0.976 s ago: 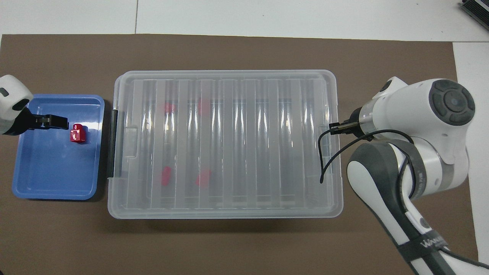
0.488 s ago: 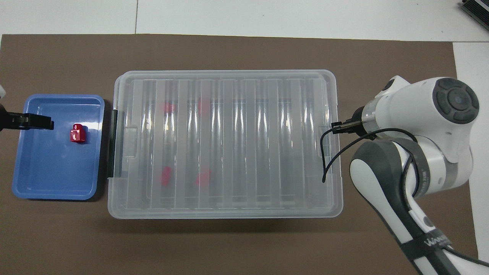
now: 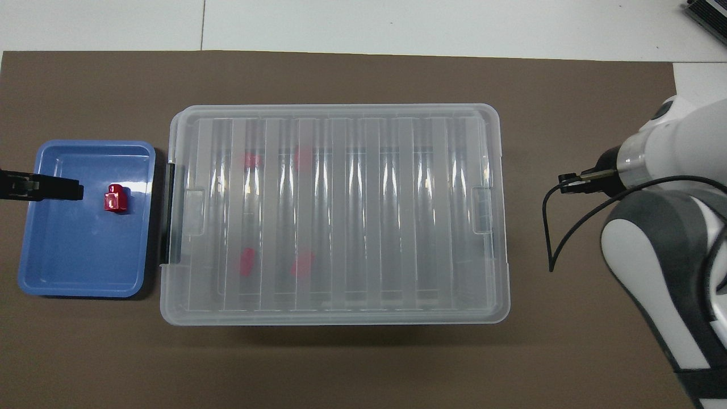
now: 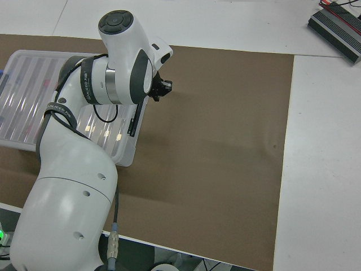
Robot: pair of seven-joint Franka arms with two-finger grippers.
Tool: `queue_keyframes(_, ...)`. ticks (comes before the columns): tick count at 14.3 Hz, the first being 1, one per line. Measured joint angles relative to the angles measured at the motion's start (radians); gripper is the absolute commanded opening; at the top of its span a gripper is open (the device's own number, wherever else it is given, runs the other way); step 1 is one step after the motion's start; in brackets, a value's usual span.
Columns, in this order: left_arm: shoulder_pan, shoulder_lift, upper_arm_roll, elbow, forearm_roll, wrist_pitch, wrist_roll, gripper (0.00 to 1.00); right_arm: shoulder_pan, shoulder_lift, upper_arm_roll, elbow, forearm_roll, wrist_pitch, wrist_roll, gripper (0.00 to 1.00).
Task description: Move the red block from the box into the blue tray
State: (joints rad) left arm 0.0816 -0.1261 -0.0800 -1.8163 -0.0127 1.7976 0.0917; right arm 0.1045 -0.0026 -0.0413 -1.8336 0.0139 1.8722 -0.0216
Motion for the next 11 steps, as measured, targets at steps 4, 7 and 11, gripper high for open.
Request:
queue_keyframes(4, -0.006, 0.0, -0.046, 0.033, -0.006, -0.042, -0.079, 1.0, -0.046, -0.015, -0.017, 0.095, -0.003, -0.161, 0.052, 1.0)
queue_keyframes(7, -0.013, 0.001, -0.051, 0.064, -0.006, -0.179, -0.1, 1.0, -0.052, -0.027, -0.034, 0.14, -0.005, -0.244, 0.054, 1.0)
queue_keyframes(11, -0.107, 0.005, 0.005, 0.107, -0.006, -0.287, -0.144, 1.0, -0.054, -0.033, -0.034, 0.218, -0.006, -0.351, 0.058, 1.0)
